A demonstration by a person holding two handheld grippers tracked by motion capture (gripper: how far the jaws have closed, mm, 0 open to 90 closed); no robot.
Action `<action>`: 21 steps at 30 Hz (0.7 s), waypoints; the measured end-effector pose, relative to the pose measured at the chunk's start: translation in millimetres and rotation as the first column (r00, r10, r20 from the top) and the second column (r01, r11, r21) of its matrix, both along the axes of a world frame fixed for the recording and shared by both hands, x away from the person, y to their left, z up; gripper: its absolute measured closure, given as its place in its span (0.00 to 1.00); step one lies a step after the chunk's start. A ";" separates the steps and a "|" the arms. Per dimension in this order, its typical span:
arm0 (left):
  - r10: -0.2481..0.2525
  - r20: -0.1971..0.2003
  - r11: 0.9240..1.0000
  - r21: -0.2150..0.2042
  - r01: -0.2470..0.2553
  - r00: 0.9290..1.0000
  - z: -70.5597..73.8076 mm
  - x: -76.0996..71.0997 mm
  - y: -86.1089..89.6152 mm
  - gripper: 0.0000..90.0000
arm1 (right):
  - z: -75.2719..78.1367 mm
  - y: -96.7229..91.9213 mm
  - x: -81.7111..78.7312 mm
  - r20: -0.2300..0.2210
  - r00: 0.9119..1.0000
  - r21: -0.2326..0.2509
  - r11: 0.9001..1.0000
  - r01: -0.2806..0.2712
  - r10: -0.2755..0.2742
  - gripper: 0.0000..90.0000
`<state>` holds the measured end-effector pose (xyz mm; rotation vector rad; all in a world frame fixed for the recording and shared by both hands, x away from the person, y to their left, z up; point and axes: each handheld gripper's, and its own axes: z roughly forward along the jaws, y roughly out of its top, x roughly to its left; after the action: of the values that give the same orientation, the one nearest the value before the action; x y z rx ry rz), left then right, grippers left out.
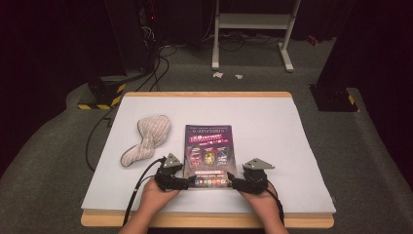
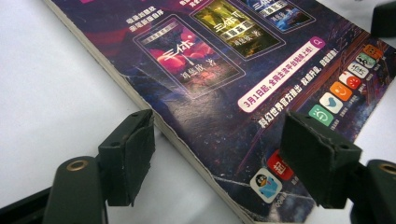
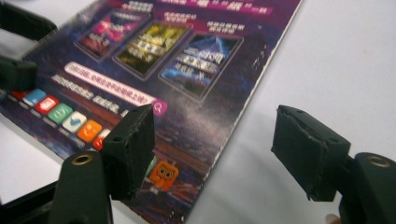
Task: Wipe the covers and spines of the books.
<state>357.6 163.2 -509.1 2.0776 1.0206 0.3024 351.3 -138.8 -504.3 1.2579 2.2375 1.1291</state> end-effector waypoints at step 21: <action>0.038 0.018 0.999 -0.006 -0.038 0.999 -1.7 -2.9 -3.4 0.34 | -5.5 12.5 0.8 -0.060 0.998 -0.002 1.000 -0.022 0.022 0.31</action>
<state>354.7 159.8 -510.8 2.0490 1.0497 0.3368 352.1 -126.3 -509.8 1.2852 2.3004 1.1100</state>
